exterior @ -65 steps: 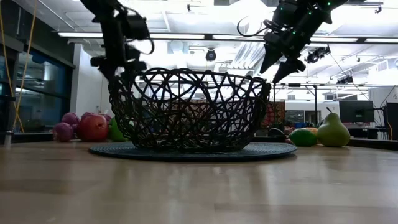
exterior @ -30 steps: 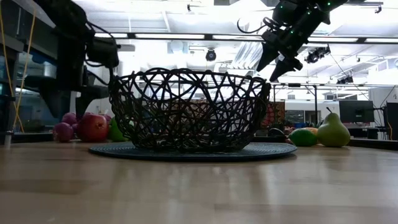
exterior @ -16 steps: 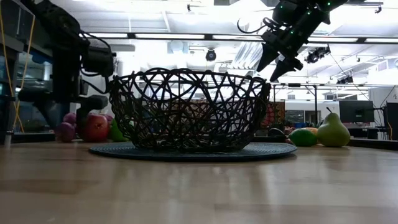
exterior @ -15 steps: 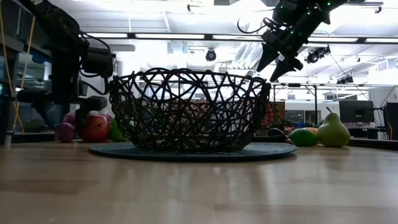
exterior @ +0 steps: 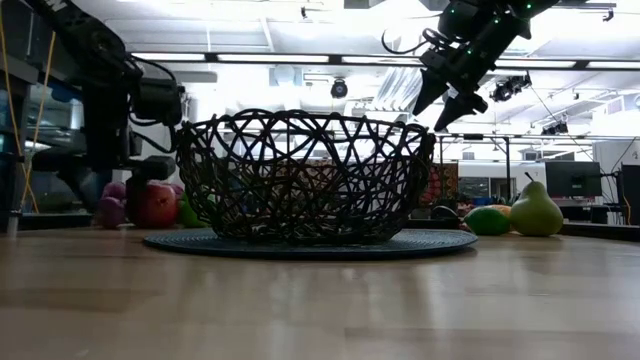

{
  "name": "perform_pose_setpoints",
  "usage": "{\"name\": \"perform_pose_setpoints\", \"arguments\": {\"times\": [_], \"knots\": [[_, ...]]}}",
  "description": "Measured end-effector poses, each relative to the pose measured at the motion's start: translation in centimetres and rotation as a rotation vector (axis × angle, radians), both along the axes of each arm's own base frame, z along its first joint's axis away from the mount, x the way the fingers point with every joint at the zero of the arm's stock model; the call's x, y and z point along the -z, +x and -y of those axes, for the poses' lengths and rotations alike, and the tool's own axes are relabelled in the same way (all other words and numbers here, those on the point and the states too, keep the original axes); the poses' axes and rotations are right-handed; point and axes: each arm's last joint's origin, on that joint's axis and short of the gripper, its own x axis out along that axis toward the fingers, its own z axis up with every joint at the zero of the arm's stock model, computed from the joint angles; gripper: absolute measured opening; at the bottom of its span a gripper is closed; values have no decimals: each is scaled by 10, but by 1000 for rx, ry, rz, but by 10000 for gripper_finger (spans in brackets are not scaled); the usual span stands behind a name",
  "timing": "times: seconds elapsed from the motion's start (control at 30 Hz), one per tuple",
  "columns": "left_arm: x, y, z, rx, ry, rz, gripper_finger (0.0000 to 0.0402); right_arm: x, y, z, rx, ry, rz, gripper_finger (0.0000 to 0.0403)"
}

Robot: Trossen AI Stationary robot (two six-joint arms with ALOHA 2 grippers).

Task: Build produce basket
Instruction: Put the purple garlic into the basket

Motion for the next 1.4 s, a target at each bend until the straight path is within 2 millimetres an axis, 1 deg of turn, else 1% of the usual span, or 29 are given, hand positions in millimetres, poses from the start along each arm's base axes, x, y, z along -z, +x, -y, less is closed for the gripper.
{"name": "perform_pose_setpoints", "arguments": {"times": [0.23, 0.33, 0.53, 0.63, 0.73, 0.8, 1.07, 1.2, 1.3, 1.4], "knots": [[0, 0, 1, 4, -10, -4, 193, 0, 0, 0, 4, 3, 2, 365], [0, -1, 2, 5, -21, -8, 173, 0, 0, 0, 3, 3, 2, 365], [-1, 0, 2, 19, -45, 14, 173, 0, 0, 0, 3, 4, 2, 365], [-7, 1, 2, 50, -47, 48, 173, 0, 0, 0, 4, 3, 3, 365], [-24, 2, 0, 65, 0, 75, 173, 0, 0, 0, 4, 3, 3, 365], [-40, 2, 0, 66, 51, 75, 173, 0, 0, 0, 3, 3, 3, 365], [-123, -2, -1, 117, 361, 117, 174, 0, 0, 0, 15, 14, 9, 365], [-159, -1, -3, 174, 467, 149, 174, 0, 0, 0, 17, 15, 10, 365], [-181, 2, -2, 222, 531, 196, 174, -1, 1, 1, 17, 6, 19, 365], [-200, 7, -1, 268, 589, 263, 174, -3, 2, 2, 16, -14, 41, 365]]}}
